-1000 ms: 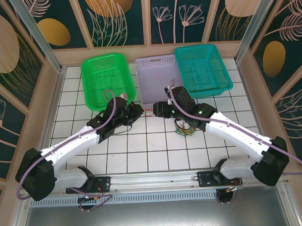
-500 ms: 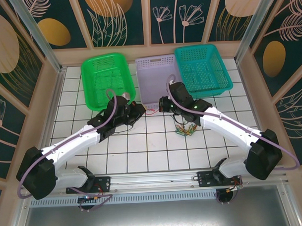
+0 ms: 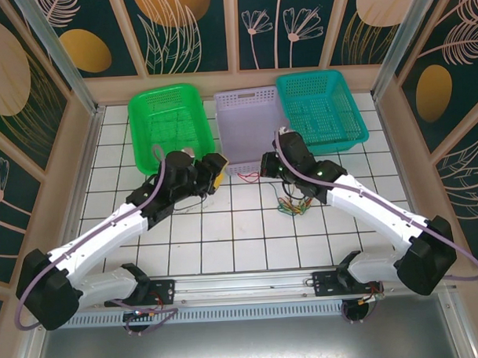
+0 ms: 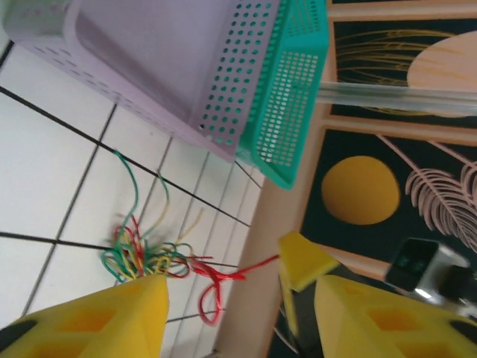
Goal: Untangle the cables
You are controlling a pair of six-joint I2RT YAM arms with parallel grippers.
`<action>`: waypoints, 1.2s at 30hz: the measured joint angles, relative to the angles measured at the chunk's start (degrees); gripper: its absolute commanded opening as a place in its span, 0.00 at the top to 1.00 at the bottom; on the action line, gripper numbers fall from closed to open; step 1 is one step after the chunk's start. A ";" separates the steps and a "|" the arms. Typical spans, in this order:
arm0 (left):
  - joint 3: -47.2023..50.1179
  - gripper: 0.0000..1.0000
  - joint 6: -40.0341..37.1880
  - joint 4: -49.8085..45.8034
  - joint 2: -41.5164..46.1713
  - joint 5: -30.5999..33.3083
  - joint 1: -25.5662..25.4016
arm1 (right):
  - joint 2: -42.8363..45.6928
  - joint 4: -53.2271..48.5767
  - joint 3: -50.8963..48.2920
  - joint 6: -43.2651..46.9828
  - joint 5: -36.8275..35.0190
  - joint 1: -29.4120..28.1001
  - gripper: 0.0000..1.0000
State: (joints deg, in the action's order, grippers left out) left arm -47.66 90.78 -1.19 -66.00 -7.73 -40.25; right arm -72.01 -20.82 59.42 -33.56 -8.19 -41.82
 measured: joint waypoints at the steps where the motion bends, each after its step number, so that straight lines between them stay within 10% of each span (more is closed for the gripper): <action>1: -0.15 0.52 2.08 -0.11 0.20 0.04 -0.09 | 0.33 0.22 -0.50 0.11 -0.57 -0.09 1.00; 18: 2.12 0.32 9.22 4.07 -4.92 -0.70 -0.31 | 0.26 2.45 -1.62 -1.20 15.43 5.38 1.00; 36: 5.99 0.50 13.20 13.88 -9.51 -5.97 -0.35 | -3.85 9.16 -4.57 -10.73 40.89 15.69 1.00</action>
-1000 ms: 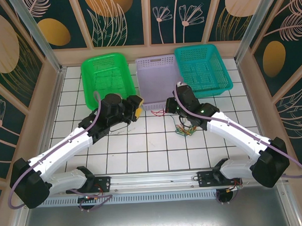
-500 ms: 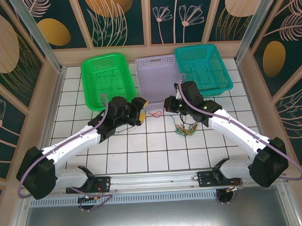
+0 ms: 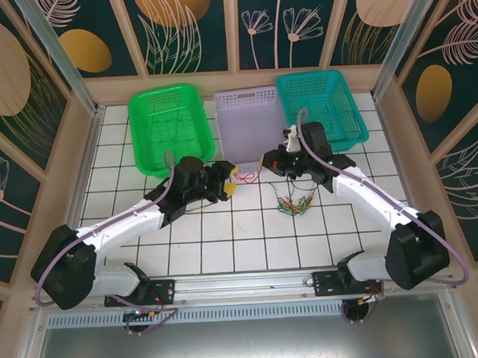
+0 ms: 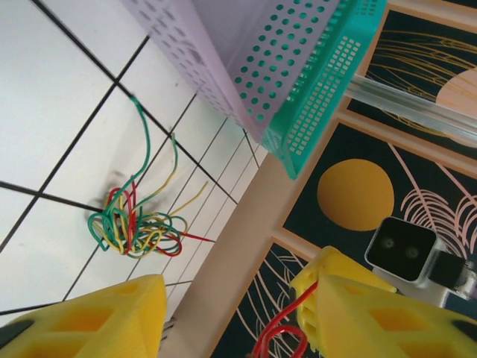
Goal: Untangle the cables
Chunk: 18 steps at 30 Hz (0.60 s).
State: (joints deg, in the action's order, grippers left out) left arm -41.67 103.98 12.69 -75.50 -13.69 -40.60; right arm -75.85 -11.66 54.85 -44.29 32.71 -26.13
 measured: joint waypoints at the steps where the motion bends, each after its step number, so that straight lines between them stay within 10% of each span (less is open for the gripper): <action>1: 0.57 0.52 0.59 0.63 0.00 -0.02 0.00 | -0.39 0.07 -0.26 -0.87 1.42 0.31 1.00; 5: 0.90 0.62 1.64 2.08 0.13 0.24 0.00 | -1.60 -0.24 -0.31 -1.60 4.02 0.44 1.00; 9: 0.79 0.46 -0.42 1.36 1.42 0.87 0.15 | -1.81 -3.78 0.66 0.55 2.80 0.44 1.00; 18: -16.22 0.46 -18.05 -16.68 -1.16 0.68 0.96 | -3.10 -13.94 7.74 8.74 -7.56 -1.77 1.00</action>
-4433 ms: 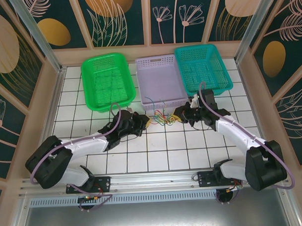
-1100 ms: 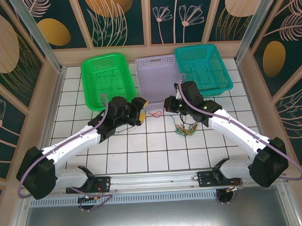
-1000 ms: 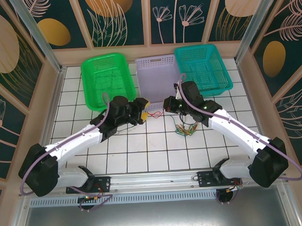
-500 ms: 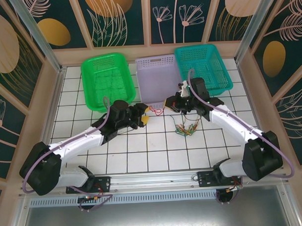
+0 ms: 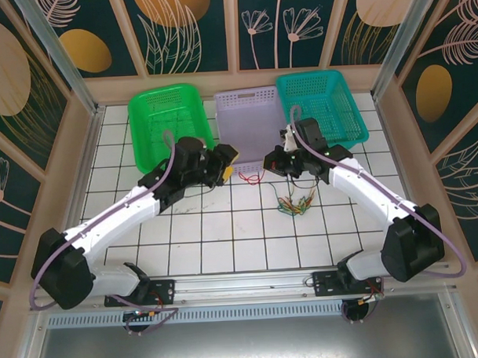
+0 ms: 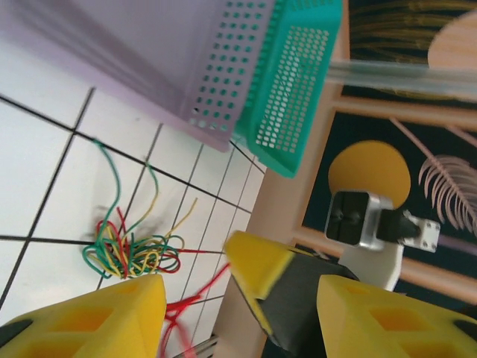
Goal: Untangle the cables
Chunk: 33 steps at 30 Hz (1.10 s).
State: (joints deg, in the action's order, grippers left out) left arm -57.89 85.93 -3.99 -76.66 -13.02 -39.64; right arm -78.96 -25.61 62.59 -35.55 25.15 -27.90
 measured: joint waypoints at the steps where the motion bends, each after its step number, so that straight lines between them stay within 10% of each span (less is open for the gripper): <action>1: -1.11 0.48 -1.33 -0.59 -0.94 -0.74 0.00 | -0.15 -0.52 0.46 0.39 -0.83 -0.42 1.00; 24: -1.70 0.73 -6.86 -8.92 -6.64 -5.75 -0.09 | -1.99 -1.88 1.99 0.52 -5.84 -3.80 1.00; 29: -1.68 1.00 -5.73 -7.74 -7.08 -5.99 -0.11 | -1.99 -1.86 1.99 0.02 -5.81 -4.04 1.00; 33: -1.64 1.00 -5.40 -7.21 -7.02 -3.13 -0.13 | -1.97 -1.86 1.99 -2.01 -5.60 -4.04 1.00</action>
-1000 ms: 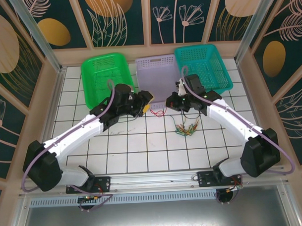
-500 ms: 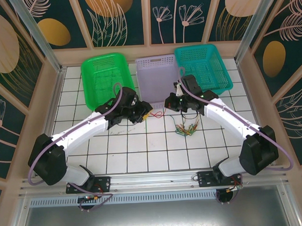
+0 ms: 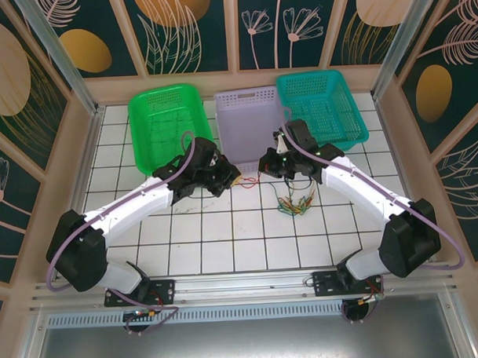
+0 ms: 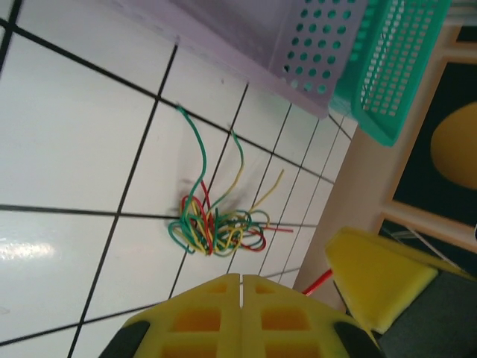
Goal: Untangle the cables
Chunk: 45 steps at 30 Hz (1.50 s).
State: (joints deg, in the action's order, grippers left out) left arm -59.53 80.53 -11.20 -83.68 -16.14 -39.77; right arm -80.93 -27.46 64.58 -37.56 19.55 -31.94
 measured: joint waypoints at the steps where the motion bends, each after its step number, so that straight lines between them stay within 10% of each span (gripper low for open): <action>1: 0.26 1.00 0.17 0.76 0.24 1.44 0.02 | 0.07 0.00 -0.02 -0.59 0.02 0.02 1.00; 11: 10.97 1.00 4.61 26.21 5.86 15.67 -1.27 | 6.69 11.32 -15.61 -22.73 9.14 1.38 1.00; 23: 17.66 1.00 9.86 55.30 -1.25 16.02 -1.55 | 3.85 44.30 -29.90 -60.22 19.76 -2.34 1.00; 29: 16.11 1.00 4.22 52.65 1.29 15.15 -0.72 | 5.40 25.29 -19.93 -53.27 15.69 -1.20 0.56; 36: 14.51 1.00 -6.99 44.65 7.37 15.85 -0.24 | 14.43 9.57 -8.70 -44.30 9.07 2.97 0.55; 45: 14.27 1.00 -16.28 38.32 7.28 17.81 -0.85 | 17.92 14.10 -9.55 -57.35 6.14 -0.15 0.56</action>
State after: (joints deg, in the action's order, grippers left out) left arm -45.25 64.25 27.11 -76.40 1.67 -40.62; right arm -63.00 -13.37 55.02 -94.91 25.69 -32.10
